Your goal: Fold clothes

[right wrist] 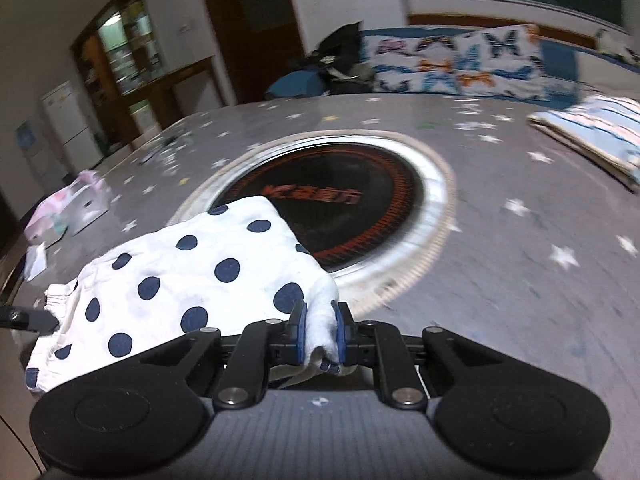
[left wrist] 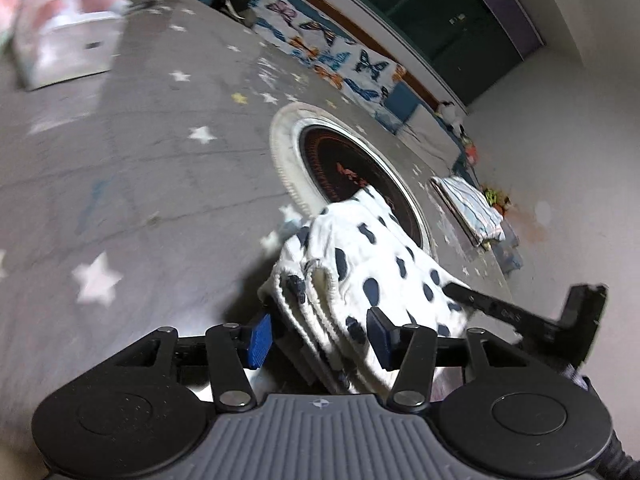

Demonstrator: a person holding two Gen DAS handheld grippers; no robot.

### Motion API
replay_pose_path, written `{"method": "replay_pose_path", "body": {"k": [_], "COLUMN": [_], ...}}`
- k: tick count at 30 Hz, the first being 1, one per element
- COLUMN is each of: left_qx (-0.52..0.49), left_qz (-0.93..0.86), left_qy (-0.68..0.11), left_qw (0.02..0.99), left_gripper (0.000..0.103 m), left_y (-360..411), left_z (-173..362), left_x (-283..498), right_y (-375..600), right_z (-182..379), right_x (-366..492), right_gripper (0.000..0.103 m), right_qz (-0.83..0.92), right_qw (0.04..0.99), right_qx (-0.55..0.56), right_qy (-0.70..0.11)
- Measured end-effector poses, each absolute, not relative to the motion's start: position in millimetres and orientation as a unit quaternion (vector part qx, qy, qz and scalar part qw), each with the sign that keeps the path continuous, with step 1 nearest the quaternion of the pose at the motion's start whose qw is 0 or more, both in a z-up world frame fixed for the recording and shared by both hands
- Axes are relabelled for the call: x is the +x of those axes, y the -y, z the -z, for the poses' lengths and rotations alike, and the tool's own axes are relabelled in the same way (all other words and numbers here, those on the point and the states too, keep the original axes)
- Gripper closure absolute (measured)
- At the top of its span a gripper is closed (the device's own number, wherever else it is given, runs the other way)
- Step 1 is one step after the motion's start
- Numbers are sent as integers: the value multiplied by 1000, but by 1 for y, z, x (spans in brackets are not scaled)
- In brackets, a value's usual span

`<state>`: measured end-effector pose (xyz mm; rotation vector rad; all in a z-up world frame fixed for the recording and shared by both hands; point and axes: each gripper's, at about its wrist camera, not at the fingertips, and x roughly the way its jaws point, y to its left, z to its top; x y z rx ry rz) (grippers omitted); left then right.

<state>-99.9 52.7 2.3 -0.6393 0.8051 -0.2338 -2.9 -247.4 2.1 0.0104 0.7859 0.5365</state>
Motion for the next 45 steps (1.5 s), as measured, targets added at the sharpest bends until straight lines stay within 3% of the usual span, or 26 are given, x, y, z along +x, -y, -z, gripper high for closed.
{"method": "replay_pose_path", "body": {"k": [8,11,14,16,19,24,33,45], "left_qx": [-274,-270,-266,-269,-276,-283,-294,-343], "left_qz": [156,159,160,157,140,127,117,114], "left_qy": [-394,-399,-398,-395,-395,-388,-388,-408], "left_qw": [863,862,863,864,865,868,866,838], "left_gripper": [55,55,53,50,48,44,29,27], "left_y": [-33,-32,-32,-35,-40,-45,-36,-24], "left_z": [6,6,2,0,-4,-11,-18,-5], "left_x": [-34,-24,-29,-35,-46,-64,-77,-75], "right_y": [288,292,292,285,266,214,131,81], "right_z": [4,2,-7,-17,-30,-41,-33,13], "right_x": [-26,-32,-39,-44,-53,-75,-104,-134], "right_gripper": [89,79,77,76,63,58,57,58], "right_qz": [-194,-186,-185,-199,-250,-355,-467,-464], "right_qw": [901,904,912,915,910,877,798,726], "right_qx": [51,46,23,-1,-50,-157,-293,-480], "right_qy": [-384,-381,-366,-350,-327,-284,-242,-165]}}
